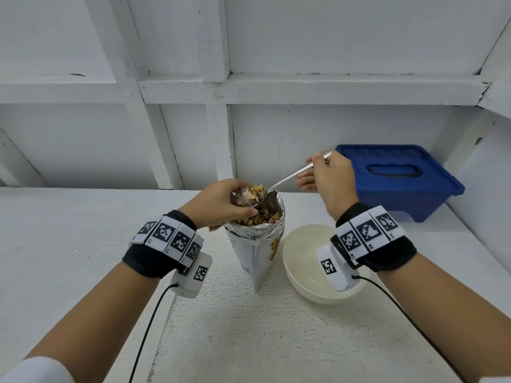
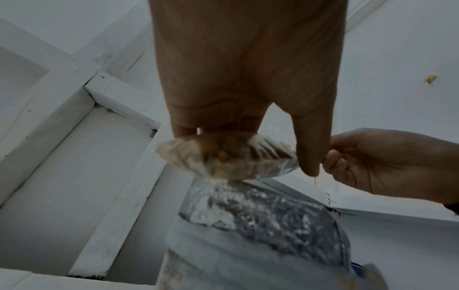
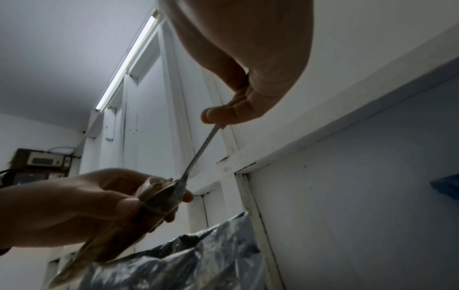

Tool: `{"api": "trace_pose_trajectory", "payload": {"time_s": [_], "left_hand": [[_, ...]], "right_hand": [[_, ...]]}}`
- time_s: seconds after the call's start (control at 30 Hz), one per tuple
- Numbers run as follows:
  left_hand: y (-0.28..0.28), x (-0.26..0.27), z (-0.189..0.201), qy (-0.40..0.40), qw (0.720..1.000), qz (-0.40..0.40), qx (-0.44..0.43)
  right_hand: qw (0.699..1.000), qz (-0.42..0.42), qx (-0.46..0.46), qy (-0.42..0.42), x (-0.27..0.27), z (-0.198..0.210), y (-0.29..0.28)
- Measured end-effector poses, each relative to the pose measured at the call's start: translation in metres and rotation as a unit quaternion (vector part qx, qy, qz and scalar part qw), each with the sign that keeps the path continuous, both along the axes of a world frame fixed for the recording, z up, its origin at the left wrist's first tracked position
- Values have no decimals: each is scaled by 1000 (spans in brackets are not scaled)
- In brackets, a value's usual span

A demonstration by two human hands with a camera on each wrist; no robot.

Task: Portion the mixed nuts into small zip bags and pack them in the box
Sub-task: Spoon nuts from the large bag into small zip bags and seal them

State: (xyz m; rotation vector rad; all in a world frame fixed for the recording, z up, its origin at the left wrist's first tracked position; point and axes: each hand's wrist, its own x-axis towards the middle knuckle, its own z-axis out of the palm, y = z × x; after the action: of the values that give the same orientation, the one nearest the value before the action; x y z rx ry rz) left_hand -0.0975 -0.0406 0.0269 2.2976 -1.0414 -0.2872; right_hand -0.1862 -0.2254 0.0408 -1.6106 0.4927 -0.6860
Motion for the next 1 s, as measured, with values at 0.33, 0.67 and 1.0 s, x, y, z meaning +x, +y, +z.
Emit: {"api": "trace_pose_trajectory", "payload": {"time_s": [0.33,0.67,1.0], "left_hand": [[-1,-4,-7,12,999,15,-43],[11,5,-12,75,985,51,-149],[25,12,-14,81,978,64,-182]], "right_hand": [[985,52,-158,-40,3,17,22],[953,42,-258,-153,0,36,22],[977,-39,-158,-135,-14,20,-1]]}}
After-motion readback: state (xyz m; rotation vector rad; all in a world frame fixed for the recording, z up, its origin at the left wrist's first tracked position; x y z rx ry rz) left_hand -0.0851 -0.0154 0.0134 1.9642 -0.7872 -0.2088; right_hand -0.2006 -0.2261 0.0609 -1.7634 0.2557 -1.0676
